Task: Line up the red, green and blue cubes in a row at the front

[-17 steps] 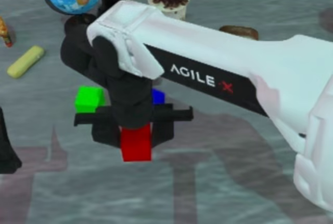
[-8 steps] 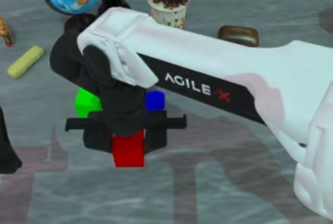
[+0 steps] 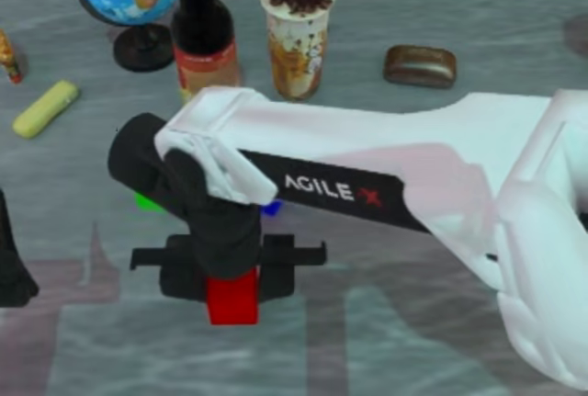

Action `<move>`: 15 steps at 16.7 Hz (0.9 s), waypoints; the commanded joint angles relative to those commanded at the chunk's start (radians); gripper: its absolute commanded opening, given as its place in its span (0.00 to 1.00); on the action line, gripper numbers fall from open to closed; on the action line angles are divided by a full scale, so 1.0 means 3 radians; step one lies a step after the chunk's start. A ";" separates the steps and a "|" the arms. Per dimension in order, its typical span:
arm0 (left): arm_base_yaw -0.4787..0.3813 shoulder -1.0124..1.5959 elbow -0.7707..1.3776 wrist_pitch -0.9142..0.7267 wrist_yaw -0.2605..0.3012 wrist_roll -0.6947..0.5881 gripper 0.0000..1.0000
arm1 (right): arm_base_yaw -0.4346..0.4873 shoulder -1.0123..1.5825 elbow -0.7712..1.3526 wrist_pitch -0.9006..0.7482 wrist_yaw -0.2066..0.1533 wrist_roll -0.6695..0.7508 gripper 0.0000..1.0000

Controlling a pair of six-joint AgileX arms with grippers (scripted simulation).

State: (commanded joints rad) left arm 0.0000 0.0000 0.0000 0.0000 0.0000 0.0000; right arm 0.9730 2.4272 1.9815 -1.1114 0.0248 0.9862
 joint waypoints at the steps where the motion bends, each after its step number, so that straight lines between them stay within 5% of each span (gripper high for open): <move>1: 0.0000 0.0000 0.0000 0.0000 0.0000 0.0000 1.00 | 0.0000 0.0001 -0.0003 0.0003 0.0000 0.0000 0.00; 3: 0.0000 0.0000 0.0000 0.0000 0.0000 0.0000 1.00 | 0.0000 0.0001 -0.0003 0.0003 0.0000 0.0000 0.00; 15: 0.0000 0.0000 0.0000 0.0000 0.0000 0.0000 1.00 | 0.0000 0.0001 -0.0003 0.0003 0.0000 0.0000 0.90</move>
State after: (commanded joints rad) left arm 0.0000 0.0000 0.0000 0.0000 0.0000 0.0000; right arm 0.9731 2.4274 1.9805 -1.1104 0.0249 0.9862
